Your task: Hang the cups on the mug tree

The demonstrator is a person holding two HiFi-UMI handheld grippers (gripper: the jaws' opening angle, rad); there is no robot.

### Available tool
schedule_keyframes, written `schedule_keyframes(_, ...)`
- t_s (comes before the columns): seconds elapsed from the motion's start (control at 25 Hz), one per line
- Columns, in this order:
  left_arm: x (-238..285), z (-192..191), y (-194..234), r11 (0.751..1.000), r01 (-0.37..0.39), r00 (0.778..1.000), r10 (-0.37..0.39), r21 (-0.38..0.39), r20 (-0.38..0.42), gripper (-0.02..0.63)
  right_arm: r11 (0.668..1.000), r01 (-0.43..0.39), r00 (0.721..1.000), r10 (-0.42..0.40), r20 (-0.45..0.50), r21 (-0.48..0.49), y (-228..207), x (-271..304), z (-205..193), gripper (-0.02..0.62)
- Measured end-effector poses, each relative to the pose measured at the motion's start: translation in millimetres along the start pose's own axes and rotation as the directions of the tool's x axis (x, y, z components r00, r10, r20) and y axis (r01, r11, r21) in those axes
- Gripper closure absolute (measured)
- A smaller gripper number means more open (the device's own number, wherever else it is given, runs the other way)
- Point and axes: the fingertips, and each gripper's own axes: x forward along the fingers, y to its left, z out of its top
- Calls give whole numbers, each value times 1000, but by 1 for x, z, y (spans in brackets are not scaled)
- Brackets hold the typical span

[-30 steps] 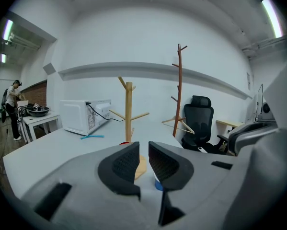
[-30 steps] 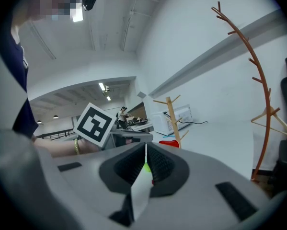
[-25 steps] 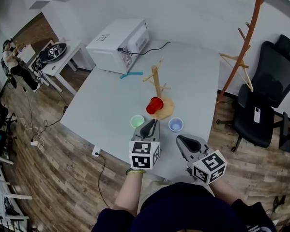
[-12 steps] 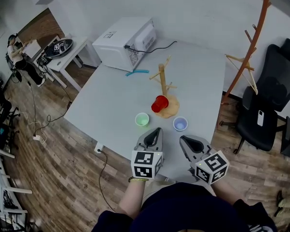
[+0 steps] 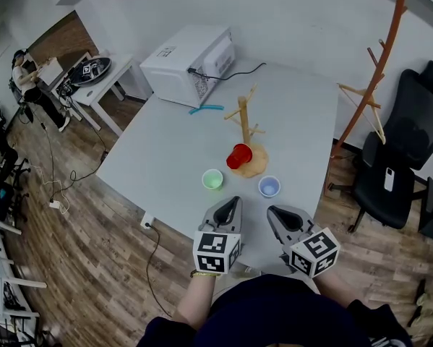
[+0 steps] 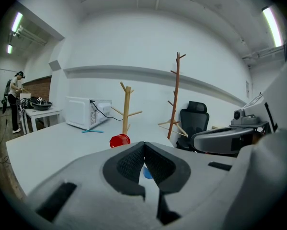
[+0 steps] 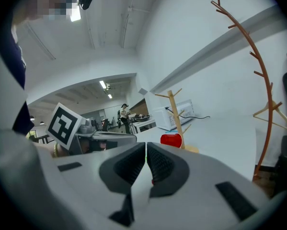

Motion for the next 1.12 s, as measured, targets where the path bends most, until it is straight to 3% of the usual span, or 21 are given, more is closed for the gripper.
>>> schedule_keyframes(0.4,4,5,-3,1000,5,999,-5,-2,32,586,1000,14,1000,-14,4,22,-4,-3,-1,565)
schedule_keyframes(0.96,11,-12,12,999,-21,1000,21,-25,-6,581,999,38,999,-39,9,37,-9,-4,-3,565)
schedule_keyframes(1.12,15,-18,19,999,-35,999,35,-30,-16,468,998,48,999,-48,7,39,-11,-4,-3,565)
